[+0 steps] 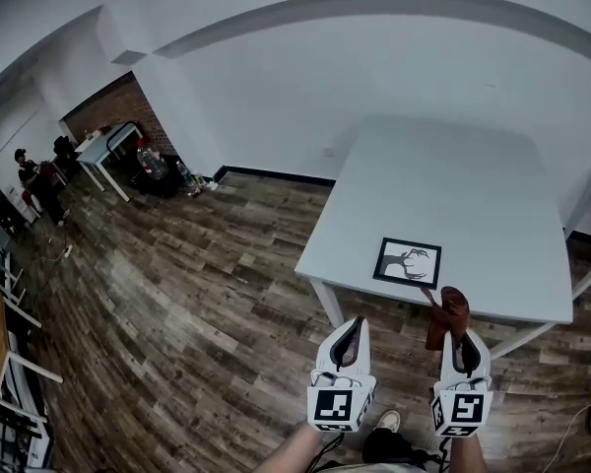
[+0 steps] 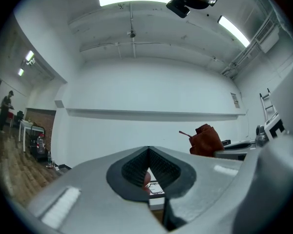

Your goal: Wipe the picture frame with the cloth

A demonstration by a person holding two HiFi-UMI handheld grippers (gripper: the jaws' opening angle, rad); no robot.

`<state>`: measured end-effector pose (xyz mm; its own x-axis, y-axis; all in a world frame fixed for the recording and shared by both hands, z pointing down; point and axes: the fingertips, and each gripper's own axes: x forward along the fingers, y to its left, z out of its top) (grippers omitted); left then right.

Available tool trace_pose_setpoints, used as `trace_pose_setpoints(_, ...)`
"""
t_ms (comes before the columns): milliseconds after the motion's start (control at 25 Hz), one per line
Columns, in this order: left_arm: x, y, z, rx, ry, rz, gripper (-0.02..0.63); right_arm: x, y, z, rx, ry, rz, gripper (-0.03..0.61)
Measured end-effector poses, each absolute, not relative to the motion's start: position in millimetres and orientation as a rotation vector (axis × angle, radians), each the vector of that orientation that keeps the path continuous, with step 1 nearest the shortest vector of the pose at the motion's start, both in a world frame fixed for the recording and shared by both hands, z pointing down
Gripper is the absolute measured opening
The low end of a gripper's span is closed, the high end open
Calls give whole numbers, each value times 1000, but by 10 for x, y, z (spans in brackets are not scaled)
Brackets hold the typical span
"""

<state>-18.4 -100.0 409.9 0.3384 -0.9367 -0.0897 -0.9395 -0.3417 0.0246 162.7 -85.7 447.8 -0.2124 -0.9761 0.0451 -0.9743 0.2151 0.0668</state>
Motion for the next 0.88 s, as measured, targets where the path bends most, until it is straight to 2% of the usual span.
trace_pose_setpoints(280,-24,-1743,4155,-2516,1818,95,0,1814,-1635,4593,1914,-2391,51,97)
trace_pose_setpoints(880,-183,-2925,4427,-2666,1672,71,0,1400,-2635,4796,1978,-2265,159,97)
